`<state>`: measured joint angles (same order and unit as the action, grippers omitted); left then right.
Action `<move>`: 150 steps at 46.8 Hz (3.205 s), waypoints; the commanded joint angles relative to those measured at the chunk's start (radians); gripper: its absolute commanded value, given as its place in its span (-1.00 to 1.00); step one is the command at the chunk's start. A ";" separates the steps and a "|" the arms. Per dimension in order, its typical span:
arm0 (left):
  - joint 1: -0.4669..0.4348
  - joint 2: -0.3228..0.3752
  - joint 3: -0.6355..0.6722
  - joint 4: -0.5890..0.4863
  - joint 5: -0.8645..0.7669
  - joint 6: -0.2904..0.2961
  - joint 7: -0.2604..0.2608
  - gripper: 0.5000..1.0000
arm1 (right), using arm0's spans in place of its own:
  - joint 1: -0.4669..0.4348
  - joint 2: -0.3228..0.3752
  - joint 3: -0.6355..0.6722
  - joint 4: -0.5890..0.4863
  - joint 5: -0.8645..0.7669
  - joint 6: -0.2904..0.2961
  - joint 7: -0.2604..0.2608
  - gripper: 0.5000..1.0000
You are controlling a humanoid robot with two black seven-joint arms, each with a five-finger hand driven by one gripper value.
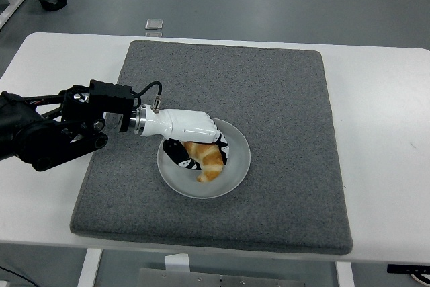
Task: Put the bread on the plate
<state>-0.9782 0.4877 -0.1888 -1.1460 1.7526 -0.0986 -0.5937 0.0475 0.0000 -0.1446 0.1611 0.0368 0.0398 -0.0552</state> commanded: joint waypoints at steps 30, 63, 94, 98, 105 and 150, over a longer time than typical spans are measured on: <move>-0.008 -0.006 -0.008 -0.001 -0.064 -0.004 -0.003 0.96 | 0.000 0.000 -0.001 0.000 0.000 0.000 0.000 0.73; -0.077 -0.006 -0.017 -0.009 -0.390 -0.046 -0.005 0.97 | 0.000 0.000 -0.001 0.000 0.000 -0.001 0.000 0.72; -0.066 -0.090 -0.060 0.163 -1.355 -0.030 0.011 0.98 | 0.000 0.000 -0.001 0.000 0.000 0.000 0.000 0.73; -0.073 -0.092 -0.060 0.195 -1.484 -0.030 0.025 0.98 | 0.000 0.000 -0.001 0.000 0.000 0.000 0.000 0.72; -0.076 -0.097 -0.063 0.244 -1.659 -0.023 0.129 0.98 | 0.000 0.000 -0.001 0.000 0.000 0.000 0.000 0.73; 0.027 -0.188 -0.417 0.416 -2.093 0.247 0.295 0.97 | 0.000 0.000 -0.001 0.000 0.000 0.000 0.000 0.73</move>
<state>-0.9600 0.3095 -0.5782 -0.7419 -0.3382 0.1486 -0.3075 0.0476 0.0000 -0.1457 0.1611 0.0368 0.0400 -0.0552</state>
